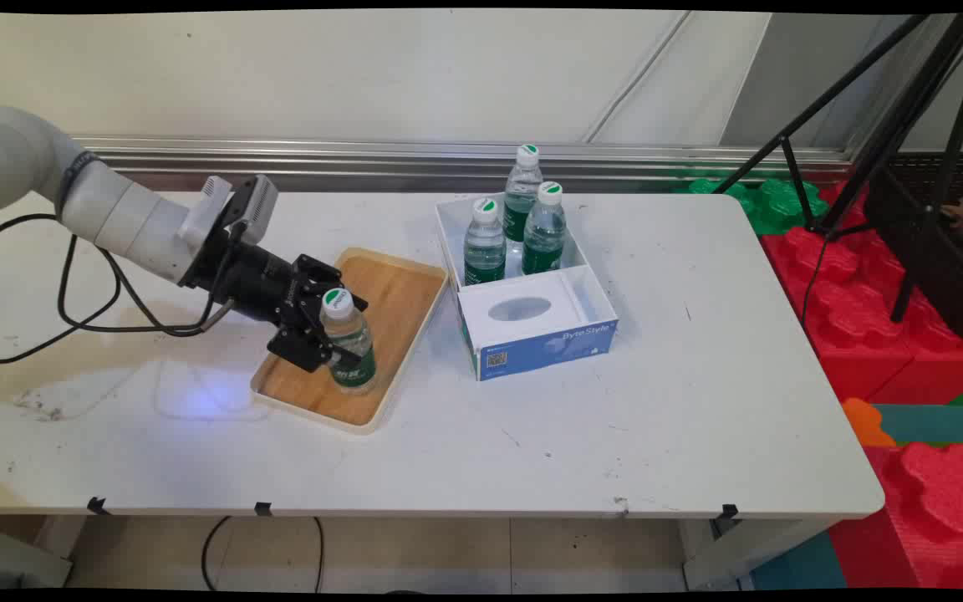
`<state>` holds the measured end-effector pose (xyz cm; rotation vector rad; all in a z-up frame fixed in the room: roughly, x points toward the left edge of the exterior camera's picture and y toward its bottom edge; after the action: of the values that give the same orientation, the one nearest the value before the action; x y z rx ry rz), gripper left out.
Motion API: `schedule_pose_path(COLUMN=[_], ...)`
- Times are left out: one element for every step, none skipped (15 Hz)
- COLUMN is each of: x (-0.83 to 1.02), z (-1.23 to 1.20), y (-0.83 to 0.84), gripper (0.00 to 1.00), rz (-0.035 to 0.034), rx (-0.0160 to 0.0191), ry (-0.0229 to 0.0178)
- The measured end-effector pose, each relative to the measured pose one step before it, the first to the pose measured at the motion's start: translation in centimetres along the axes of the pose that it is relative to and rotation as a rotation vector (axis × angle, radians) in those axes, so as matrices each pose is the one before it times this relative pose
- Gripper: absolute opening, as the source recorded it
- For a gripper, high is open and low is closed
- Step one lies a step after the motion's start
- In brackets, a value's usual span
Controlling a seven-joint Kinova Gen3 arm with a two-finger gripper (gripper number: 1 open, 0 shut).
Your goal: Pick up the green bottle from the white box
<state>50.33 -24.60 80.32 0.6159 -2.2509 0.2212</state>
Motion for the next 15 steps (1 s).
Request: schedule_pose_path(x=[0.032,0.097,0.109,0.113,0.100,0.145,0.209,0.197,0.158,0.214,0.243,0.244,0.329,0.405,0.391], z=[-0.200,-0.298,-0.382,-0.358,-0.295,-0.456,-0.598,-0.708,-0.643,-0.796,-0.836,-0.720,-0.868,-0.850,-0.706], y=[0.040,0.046,0.088,0.076,0.057,0.094,0.094,0.113,0.108,0.118,0.136,0.126,0.159,0.122,0.074], gripper=[1.00,1.00,1.00,1.00,1.00,1.00,1.00,1.00,1.00,1.00,1.00,1.00,1.00,1.00,1.00], rz=[-0.00180,-0.00113,-0.00078,-0.00026,0.00010,-0.00005,0.00060,-0.00008,-0.00058,-0.00091,-0.00157,-0.00193,-0.00300,-0.00394,-0.00328], rx=[0.00048,0.00095,0.00029,0.00035,0.00082,0.00095,0.00086,0.00046,0.00033,0.00025,-0.00013,-0.00045,0.00007,0.00079,0.00140], ry=[0.00391,0.00565,0.00544,0.00450,0.00362,0.00507,0.00659,0.00642,0.00538,0.00671,0.00642,0.00609,0.00820,0.00972,0.00909])
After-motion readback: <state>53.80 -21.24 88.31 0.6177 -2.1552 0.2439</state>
